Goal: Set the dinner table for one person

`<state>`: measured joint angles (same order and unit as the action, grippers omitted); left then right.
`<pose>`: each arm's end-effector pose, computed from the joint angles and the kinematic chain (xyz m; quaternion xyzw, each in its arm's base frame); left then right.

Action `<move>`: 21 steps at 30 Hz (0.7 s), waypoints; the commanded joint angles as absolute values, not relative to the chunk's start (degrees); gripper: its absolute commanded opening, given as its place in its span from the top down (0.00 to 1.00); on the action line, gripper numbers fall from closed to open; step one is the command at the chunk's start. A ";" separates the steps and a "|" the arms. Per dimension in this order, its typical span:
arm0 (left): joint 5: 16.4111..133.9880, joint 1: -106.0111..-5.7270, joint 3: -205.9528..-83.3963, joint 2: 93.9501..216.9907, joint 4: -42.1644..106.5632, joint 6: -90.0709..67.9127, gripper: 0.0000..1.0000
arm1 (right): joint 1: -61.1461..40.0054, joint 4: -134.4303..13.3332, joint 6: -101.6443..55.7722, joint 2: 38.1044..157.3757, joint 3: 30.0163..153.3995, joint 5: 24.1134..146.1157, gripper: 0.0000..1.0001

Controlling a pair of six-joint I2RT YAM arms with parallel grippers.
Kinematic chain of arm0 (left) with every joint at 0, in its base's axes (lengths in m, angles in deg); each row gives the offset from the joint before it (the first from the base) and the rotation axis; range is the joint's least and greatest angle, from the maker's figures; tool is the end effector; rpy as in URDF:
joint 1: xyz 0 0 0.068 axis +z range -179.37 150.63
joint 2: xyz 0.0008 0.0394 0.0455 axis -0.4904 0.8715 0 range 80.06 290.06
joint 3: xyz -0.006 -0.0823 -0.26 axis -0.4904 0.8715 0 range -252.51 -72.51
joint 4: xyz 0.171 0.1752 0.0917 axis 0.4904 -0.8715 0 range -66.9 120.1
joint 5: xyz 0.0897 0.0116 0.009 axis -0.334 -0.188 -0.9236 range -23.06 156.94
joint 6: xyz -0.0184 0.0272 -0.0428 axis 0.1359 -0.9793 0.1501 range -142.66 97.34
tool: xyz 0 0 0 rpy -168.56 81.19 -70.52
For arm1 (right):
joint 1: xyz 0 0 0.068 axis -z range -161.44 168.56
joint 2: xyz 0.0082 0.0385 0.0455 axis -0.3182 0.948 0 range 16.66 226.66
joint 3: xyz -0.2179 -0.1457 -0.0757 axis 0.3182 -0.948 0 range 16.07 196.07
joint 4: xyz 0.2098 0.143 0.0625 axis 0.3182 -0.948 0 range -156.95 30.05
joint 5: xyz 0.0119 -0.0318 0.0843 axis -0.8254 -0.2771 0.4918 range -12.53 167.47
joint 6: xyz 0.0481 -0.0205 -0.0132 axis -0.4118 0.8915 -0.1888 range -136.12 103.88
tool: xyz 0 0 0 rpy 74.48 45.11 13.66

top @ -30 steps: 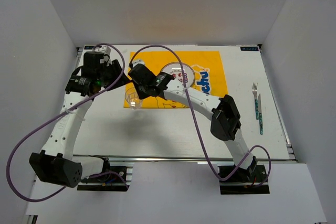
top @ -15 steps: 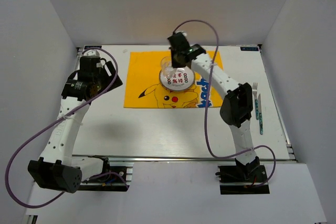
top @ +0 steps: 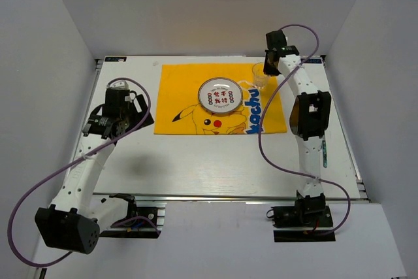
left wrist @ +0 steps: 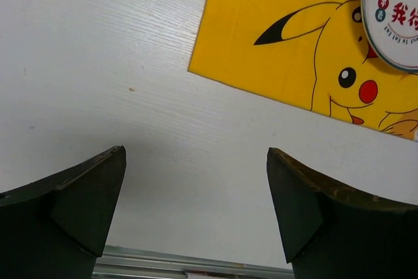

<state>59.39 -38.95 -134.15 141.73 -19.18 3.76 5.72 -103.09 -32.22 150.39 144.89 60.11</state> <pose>0.2088 -0.0304 0.3229 -0.1596 0.9221 -0.0485 0.3491 0.5132 0.1060 0.2628 0.0803 0.9211 -0.0481 0.3779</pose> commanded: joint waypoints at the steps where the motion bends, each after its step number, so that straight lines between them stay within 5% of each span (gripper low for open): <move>1: 59.90 -39.65 -131.58 139.57 -16.75 2.83 0.02 | 7.38 -99.33 -28.78 150.69 150.10 62.08 1.00; 21: 65.09 -40.18 -123.13 138.43 -11.48 2.04 0.02 | 11.09 -89.40 -31.59 160.97 154.24 66.48 1.00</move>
